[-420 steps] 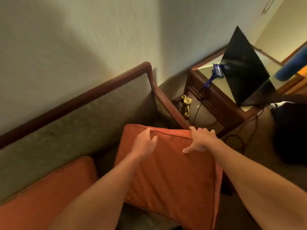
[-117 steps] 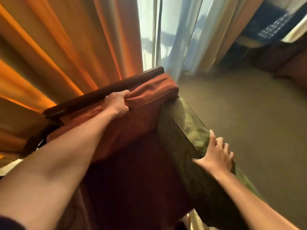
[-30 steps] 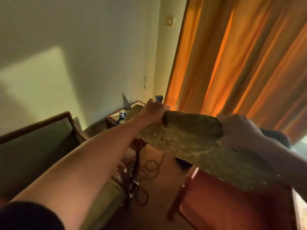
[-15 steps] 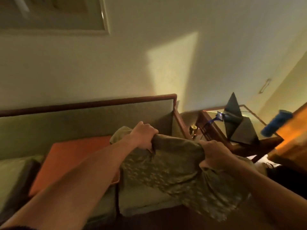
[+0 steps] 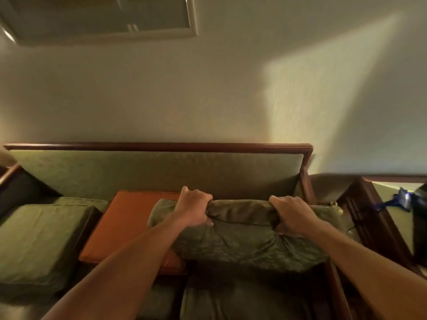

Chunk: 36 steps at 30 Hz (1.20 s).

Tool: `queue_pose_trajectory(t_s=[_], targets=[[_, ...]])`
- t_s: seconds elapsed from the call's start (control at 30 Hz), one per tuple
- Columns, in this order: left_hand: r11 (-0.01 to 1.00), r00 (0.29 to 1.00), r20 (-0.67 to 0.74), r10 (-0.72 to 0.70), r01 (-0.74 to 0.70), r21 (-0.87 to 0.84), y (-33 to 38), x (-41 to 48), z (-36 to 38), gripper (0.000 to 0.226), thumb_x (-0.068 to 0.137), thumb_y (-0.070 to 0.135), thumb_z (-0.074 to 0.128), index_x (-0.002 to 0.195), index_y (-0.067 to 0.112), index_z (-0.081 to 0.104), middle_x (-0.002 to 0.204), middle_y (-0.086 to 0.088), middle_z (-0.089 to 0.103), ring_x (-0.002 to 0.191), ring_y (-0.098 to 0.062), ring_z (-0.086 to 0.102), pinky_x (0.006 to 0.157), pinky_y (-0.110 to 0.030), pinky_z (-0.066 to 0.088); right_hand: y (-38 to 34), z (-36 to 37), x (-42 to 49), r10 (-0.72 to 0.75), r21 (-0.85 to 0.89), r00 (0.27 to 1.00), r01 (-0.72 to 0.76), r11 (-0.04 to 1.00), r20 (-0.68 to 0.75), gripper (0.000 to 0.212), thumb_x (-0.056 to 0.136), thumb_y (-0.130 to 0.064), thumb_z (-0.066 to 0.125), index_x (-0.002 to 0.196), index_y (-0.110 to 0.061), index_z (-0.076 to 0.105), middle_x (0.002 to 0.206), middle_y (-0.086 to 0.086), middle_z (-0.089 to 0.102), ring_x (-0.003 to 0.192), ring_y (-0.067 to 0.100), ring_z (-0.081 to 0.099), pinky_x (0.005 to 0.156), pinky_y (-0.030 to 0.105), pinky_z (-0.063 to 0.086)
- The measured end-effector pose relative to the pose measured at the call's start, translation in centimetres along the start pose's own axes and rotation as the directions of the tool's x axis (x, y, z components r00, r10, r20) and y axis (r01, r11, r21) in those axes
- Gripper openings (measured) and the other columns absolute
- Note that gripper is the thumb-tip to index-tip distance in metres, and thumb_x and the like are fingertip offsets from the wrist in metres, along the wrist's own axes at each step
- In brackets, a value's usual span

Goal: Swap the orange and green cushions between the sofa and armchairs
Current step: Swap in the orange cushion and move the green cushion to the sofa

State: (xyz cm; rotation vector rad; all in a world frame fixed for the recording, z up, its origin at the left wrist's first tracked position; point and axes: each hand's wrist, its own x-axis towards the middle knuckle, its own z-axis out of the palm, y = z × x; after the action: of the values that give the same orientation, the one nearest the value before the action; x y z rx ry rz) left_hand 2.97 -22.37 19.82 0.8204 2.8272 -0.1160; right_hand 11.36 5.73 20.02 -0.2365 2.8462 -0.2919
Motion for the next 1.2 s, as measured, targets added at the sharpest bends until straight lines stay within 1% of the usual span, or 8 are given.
queue_pose_trajectory(t_s=[0.27, 0.6, 0.7, 0.8, 0.9, 1.0, 1.1, 1.2], targets=[[0.998, 0.998, -0.03, -0.056, 0.056, 0.01, -1.5, 10.4, -2.8, 0.048, 0.067, 0.063, 0.078, 0.08, 0.029, 0.047, 0.083, 0.008, 0.064, 0.085, -0.017, 0.061, 0.088, -0.041, 0.035, 6.1, -4.9, 9.0, -0.075, -0.07, 0.996, 0.072, 0.995, -0.05, 0.042, 0.071, -0.039, 0.08, 0.095, -0.022, 0.049, 0.085, -0.007, 0.06, 0.077, 0.017, 0.062, 0.072, 0.035, 0.054], [0.997, 0.999, -0.029, -0.026, 0.028, 0.071, -4.2, 20.6, -3.8, 0.055, 0.059, 0.069, 0.079, 0.084, 0.027, 0.053, 0.083, 0.007, 0.067, 0.087, -0.019, 0.064, 0.082, -0.038, 0.036, 10.3, -6.1, 17.7, -0.001, -0.097, 0.998, -0.005, 0.995, -0.059, 0.048, 0.068, -0.033, 0.081, 0.103, -0.022, 0.05, 0.093, -0.003, 0.064, 0.085, 0.022, 0.066, 0.077, 0.04, 0.058], [0.997, 0.995, -0.058, -0.078, 0.076, -0.034, -5.4, 22.3, -1.5, 0.07, 0.062, 0.066, 0.079, 0.115, 0.025, 0.06, 0.108, 0.005, 0.069, 0.104, -0.019, 0.064, 0.086, -0.038, 0.039, 11.8, -5.5, 20.3, -0.007, -0.074, 0.997, 0.001, 0.997, -0.082, 0.055, 0.07, -0.031, 0.083, 0.115, -0.023, 0.051, 0.104, -0.004, 0.065, 0.093, 0.022, 0.065, 0.085, 0.041, 0.054], [0.972, 0.979, -0.003, -0.202, 0.2, -0.122, -6.7, 22.3, 2.2, 0.09, 0.08, 0.052, 0.074, 0.152, 0.024, 0.029, 0.157, 0.0, 0.034, 0.145, -0.022, 0.03, 0.109, -0.048, 0.035, 13.1, -3.5, 22.3, 0.096, -0.126, 0.993, -0.104, 0.987, -0.068, 0.065, 0.082, -0.02, 0.07, 0.141, -0.022, 0.042, 0.134, 0.003, 0.057, 0.123, 0.027, 0.054, 0.103, 0.048, 0.045], [0.973, 0.976, 0.116, -0.183, 0.197, -0.122, -7.4, 22.6, 5.0, 0.101, 0.087, 0.044, 0.069, 0.157, 0.027, -0.002, 0.166, 0.004, -0.009, 0.151, -0.024, -0.011, 0.116, -0.054, 0.028, 14.1, -0.8, 22.5, 0.228, -0.14, 0.966, -0.211, 0.967, 0.122, 0.084, 0.091, -0.015, 0.058, 0.159, -0.024, 0.009, 0.166, 0.01, 0.016, 0.151, 0.034, 0.018, 0.118, 0.054, 0.028], [0.975, 0.978, 0.149, -0.15, 0.171, -0.143, -7.6, 24.3, 5.5, 0.103, 0.087, 0.044, 0.069, 0.157, 0.029, -0.005, 0.165, 0.007, -0.01, 0.151, -0.024, -0.012, 0.113, -0.056, 0.033, 15.1, 1.3, 22.7, 0.242, -0.105, 0.958, -0.228, 0.968, 0.156, 0.089, 0.097, -0.018, 0.053, 0.158, -0.029, -0.011, 0.168, 0.008, -0.007, 0.153, 0.034, -0.004, 0.121, 0.059, 0.013], [0.972, 0.971, 0.113, -0.208, 0.218, -0.085, -8.6, 26.8, 3.8, 0.097, 0.082, 0.058, 0.067, 0.156, 0.033, 0.01, 0.165, 0.01, 0.003, 0.15, -0.025, 0.007, 0.108, -0.064, 0.031, 15.3, 2.0, 23.5, 0.254, -0.076, 0.961, -0.247, 0.966, 0.105, 0.095, 0.094, -0.032, 0.062, 0.159, -0.029, -0.007, 0.168, 0.007, -0.004, 0.153, 0.036, -0.003, 0.12, 0.063, 0.011], [0.908, 0.914, 0.153, -0.375, 0.395, -0.138, -11.4, 28.0, 2.9, 0.123, 0.062, 0.078, 0.072, 0.156, 0.027, 0.012, 0.166, 0.0, 0.004, 0.148, -0.036, 0.015, 0.109, -0.059, 0.029, 15.5, 2.5, 23.7, 0.252, -0.054, 0.965, -0.249, 0.967, 0.064, 0.098, 0.089, -0.04, 0.068, 0.159, -0.028, 0.0, 0.168, 0.008, 0.001, 0.153, 0.037, -0.002, 0.119, 0.066, 0.012]])
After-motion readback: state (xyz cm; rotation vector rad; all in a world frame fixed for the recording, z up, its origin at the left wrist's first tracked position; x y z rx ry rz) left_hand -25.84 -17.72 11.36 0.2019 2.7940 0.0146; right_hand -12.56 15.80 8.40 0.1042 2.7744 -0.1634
